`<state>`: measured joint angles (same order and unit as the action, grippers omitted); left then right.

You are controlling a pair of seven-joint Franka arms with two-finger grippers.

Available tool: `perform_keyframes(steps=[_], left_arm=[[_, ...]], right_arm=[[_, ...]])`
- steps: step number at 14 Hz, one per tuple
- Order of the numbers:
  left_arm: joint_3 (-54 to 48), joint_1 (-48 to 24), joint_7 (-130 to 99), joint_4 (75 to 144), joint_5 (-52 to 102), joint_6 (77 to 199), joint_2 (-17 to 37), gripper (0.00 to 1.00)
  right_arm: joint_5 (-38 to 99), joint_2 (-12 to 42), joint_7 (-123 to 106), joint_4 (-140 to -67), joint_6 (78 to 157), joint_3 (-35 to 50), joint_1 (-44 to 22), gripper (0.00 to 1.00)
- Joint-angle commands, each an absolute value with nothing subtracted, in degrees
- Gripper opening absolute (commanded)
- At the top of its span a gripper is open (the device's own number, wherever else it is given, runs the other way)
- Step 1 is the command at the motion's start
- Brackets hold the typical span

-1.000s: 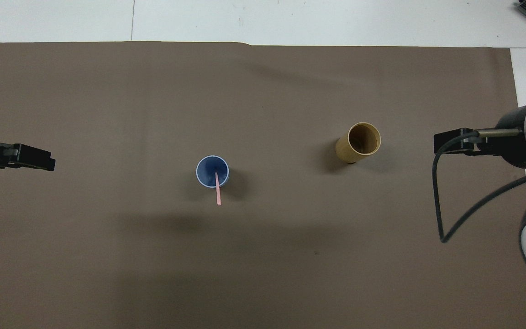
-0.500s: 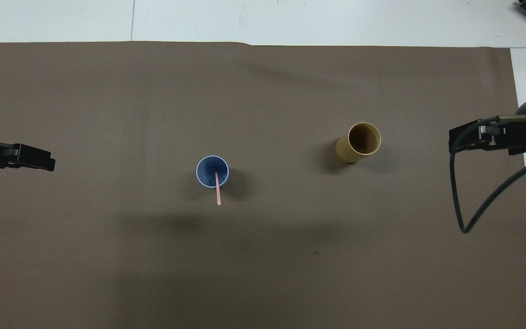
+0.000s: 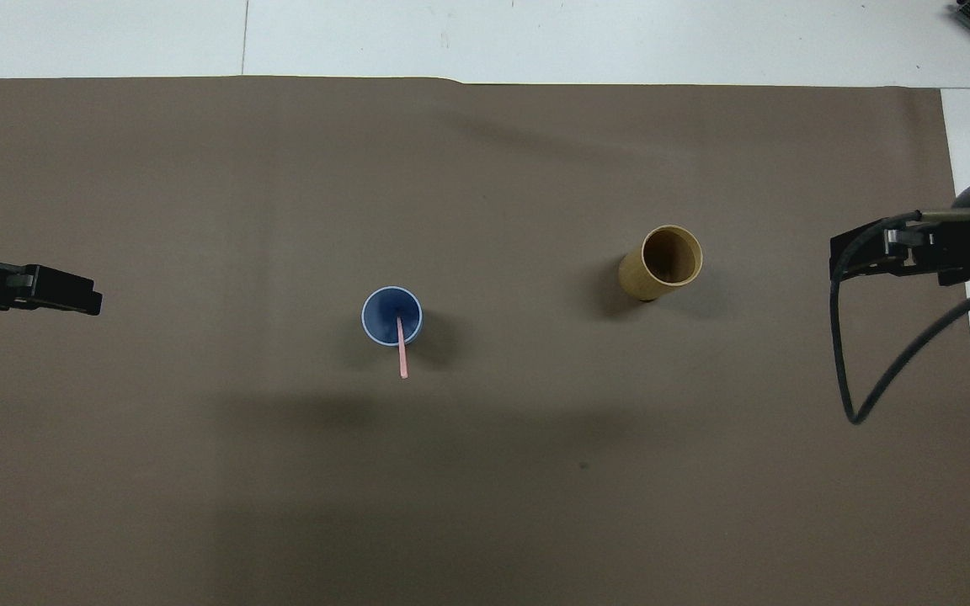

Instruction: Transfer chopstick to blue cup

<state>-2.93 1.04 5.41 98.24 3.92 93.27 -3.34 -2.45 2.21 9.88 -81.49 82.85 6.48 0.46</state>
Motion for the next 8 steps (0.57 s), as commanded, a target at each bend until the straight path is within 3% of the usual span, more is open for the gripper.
perform_keyframes(steps=[1,8], left_arm=[[-3.08,1.23,4.83,97.73,2.99,92.29,-3.69,1.0],[-3.08,1.23,4.75,97.65,2.99,92.29,-3.69,1.0]], right_arm=[[-2.55,-2.02,8.44,-87.71,86.04,6.77,1.76,1.0],[-2.46,-2.99,8.26,-89.56,87.19,6.77,1.76,1.0]])
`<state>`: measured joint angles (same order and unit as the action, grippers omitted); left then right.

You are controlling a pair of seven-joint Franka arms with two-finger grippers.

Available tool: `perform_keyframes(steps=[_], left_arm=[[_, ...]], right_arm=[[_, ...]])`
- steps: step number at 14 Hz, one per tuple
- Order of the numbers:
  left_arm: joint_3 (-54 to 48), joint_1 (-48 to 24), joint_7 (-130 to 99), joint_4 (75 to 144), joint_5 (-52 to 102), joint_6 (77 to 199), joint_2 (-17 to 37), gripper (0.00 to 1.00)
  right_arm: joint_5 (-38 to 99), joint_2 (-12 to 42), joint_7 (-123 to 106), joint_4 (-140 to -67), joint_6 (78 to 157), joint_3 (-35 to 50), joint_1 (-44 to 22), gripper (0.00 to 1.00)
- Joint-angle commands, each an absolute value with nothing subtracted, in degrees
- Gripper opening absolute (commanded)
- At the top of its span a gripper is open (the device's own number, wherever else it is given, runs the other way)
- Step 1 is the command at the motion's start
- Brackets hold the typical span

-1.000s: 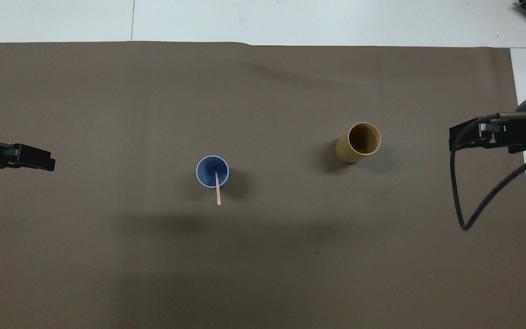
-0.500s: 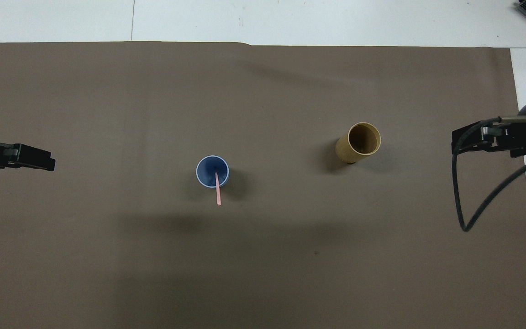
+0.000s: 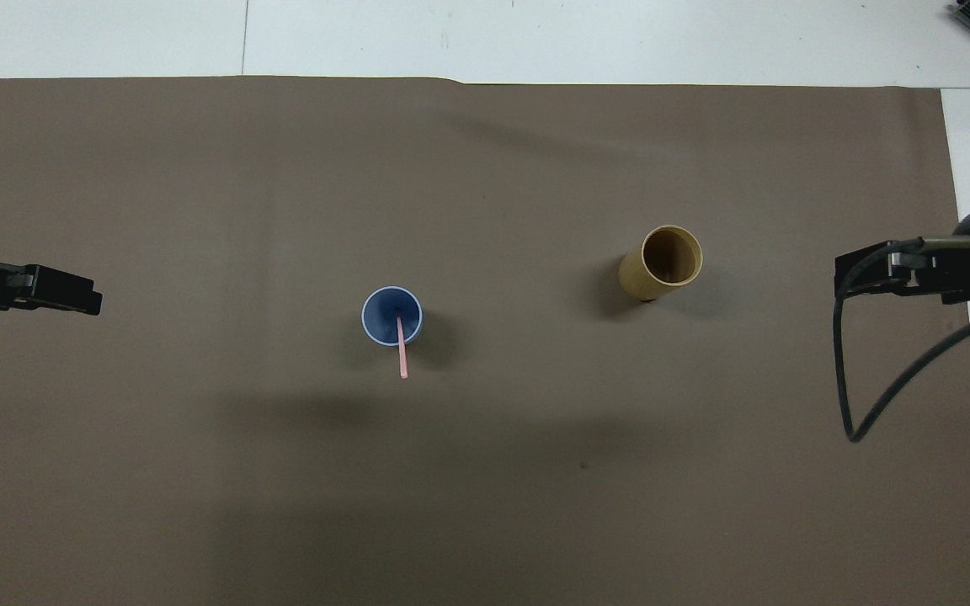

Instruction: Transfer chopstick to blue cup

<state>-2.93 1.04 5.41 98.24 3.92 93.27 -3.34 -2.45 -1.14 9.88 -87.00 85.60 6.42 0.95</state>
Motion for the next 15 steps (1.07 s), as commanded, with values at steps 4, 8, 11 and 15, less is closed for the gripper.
perform_keyframes(steps=[4,8,11,15], left_arm=[[-3.08,1.23,4.83,97.65,2.99,92.37,-3.69,1.0],[-3.08,1.14,4.75,97.65,2.99,92.37,-3.69,1.0],[-3.08,1.14,4.75,97.65,3.08,92.29,-3.69,1.0],[-3.08,1.23,4.75,97.65,2.99,92.29,-3.69,1.0]], right_arm=[[-2.37,-2.99,8.35,-89.65,87.27,6.86,1.76,1.0],[-2.37,-2.99,9.05,-89.65,87.89,6.86,1.49,1.0],[-2.37,-2.99,8.96,-89.74,87.8,6.86,1.5,1.0],[-2.37,-2.99,8.96,-89.74,87.72,6.86,1.49,1.0]])
